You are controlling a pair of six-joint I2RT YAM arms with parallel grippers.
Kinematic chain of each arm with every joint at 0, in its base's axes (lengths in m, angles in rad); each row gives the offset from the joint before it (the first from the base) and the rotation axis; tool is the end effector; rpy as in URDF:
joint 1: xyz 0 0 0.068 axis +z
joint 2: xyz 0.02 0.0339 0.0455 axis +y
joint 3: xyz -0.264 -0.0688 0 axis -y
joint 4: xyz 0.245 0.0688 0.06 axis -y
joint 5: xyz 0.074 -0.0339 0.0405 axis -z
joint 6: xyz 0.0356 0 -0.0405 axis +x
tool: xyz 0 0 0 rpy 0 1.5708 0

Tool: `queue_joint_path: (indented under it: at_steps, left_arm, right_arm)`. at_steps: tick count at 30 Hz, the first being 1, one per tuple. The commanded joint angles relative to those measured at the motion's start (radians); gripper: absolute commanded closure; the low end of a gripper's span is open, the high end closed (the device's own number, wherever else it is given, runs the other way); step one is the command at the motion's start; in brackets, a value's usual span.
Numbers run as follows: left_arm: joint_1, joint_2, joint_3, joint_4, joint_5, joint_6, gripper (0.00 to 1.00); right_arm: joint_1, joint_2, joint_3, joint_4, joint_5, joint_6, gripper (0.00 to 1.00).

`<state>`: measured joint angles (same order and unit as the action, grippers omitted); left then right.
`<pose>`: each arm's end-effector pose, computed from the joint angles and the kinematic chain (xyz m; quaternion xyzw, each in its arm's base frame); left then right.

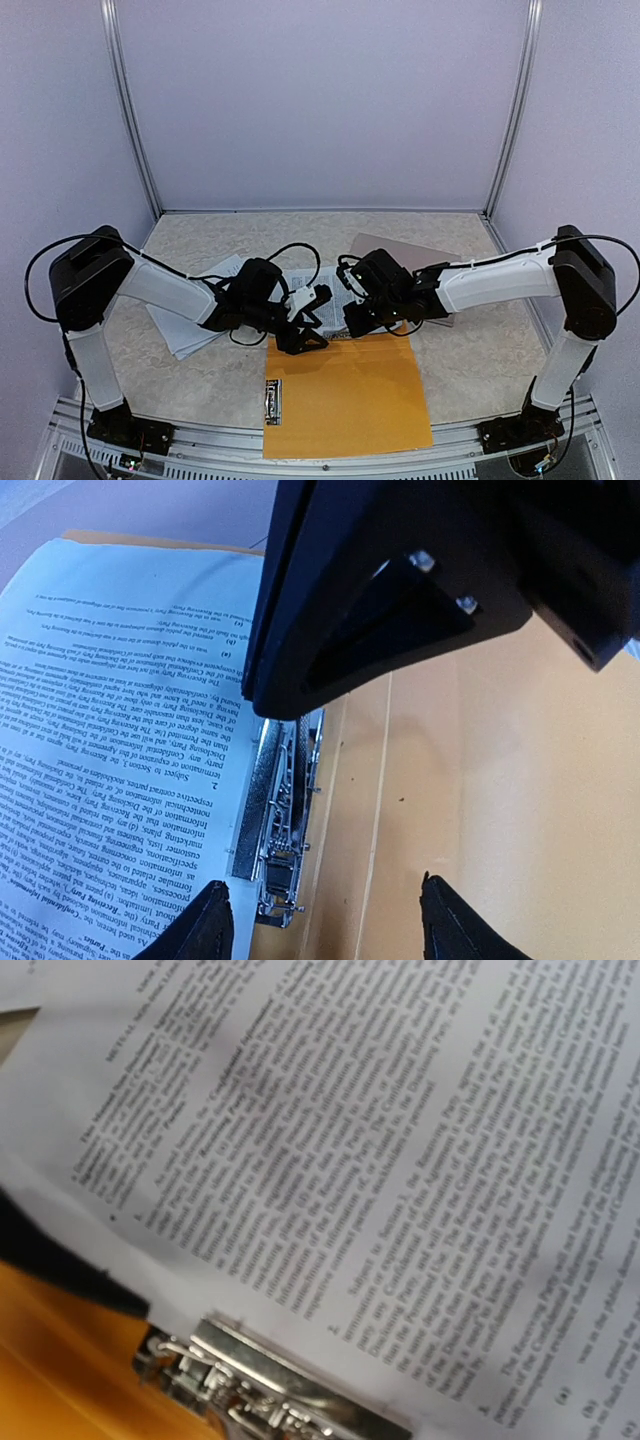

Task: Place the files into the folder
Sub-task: Hold the spring clip on the folder.

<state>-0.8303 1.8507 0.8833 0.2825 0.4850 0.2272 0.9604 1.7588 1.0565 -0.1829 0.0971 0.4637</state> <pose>0.2327 -0.2792 0.1328 0.5313 0.7054 -0.3307 0.3329 0.2117 0.2966 0.1757 -0.2154 0.9159 0.1848 0.2840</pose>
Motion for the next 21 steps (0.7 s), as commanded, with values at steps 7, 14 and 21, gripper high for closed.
queue_joint_path:
  at_steps: [7, 14, 21]
  left_arm:
    - [0.026, 0.102, 0.019, 0.113, 0.085, 0.183, 0.42]
    - [0.025, 0.156, 0.044, 0.124, 0.092, 0.232, 0.47]
    - [0.025, 0.195, 0.068, 0.122, 0.078, 0.234, 0.53]
  right_arm:
    - [-0.007, -0.01, -0.044, 0.009, -0.079, 0.008, 1.0]
    - [-0.011, -0.005, -0.046, 0.013, -0.084, 0.007, 1.0]
    - [-0.011, -0.002, -0.053, 0.025, -0.091, 0.007, 1.0]
